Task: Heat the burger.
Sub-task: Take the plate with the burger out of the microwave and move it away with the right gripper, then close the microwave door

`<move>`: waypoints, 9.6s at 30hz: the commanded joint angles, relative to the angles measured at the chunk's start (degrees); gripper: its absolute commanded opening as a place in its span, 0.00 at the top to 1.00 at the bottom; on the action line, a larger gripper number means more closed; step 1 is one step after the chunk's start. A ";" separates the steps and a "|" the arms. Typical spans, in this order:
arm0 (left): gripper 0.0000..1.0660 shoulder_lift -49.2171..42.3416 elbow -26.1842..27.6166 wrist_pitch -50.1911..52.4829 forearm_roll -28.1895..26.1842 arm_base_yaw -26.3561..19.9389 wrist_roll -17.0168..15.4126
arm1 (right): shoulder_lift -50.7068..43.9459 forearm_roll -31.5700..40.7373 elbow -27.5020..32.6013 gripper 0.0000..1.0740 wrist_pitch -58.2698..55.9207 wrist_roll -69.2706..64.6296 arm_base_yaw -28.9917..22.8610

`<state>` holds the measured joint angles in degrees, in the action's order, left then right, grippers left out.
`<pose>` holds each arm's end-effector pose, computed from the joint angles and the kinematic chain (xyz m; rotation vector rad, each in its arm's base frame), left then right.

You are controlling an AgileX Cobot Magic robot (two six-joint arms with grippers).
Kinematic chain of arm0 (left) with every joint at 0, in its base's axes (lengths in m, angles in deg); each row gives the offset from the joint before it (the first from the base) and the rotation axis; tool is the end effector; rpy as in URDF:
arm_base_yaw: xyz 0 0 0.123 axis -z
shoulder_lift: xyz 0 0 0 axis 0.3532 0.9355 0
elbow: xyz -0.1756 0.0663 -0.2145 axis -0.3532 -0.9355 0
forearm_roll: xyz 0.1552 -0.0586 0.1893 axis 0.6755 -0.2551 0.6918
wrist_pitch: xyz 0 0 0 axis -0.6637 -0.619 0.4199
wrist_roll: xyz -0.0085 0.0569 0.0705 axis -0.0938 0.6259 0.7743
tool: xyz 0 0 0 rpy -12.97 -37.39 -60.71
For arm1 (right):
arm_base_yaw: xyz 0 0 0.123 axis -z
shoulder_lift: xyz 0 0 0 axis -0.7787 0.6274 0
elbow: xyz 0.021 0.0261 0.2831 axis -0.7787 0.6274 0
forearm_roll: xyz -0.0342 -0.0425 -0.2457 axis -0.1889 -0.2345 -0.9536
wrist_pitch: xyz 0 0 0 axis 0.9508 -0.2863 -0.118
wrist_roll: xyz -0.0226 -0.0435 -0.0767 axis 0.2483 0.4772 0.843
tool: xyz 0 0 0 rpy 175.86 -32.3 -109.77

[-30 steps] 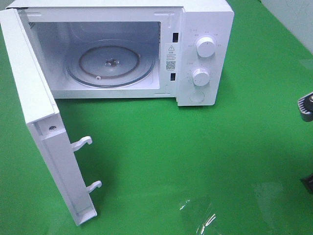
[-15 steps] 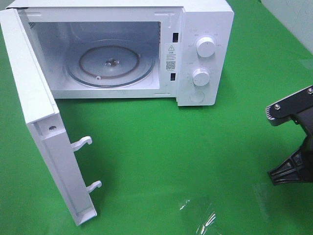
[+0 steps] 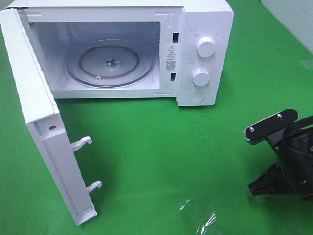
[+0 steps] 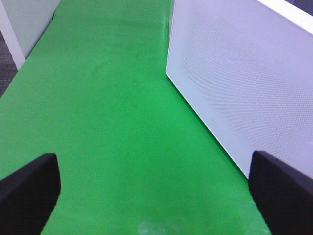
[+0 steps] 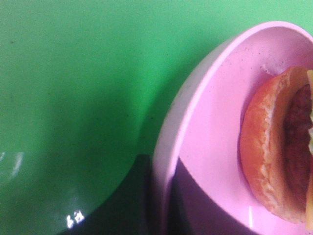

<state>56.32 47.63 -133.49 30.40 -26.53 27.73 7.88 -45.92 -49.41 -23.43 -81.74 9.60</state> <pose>-0.0081 -0.0081 0.2817 -0.0527 2.0316 -0.0155 0.1883 0.0951 0.1059 -0.3372 2.6000 -0.6211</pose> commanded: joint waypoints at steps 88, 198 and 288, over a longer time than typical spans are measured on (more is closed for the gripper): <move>0.09 -0.92 -0.17 0.40 -0.40 -0.17 -0.17 | -88.64 59.76 -3.15 0.29 -16.21 73.45 26.24; 1.00 42.11 -20.00 81.19 0.86 -0.17 -1.43 | -98.55 60.22 -2.58 0.29 -16.44 72.88 31.97; 1.00 113.04 32.20 95.51 -18.56 42.57 6.07 | -98.55 60.22 -2.58 0.30 -16.44 72.65 31.97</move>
<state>168.45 77.02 -42.45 13.56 16.90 33.86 -89.18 14.07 -51.99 -40.16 -9.26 41.12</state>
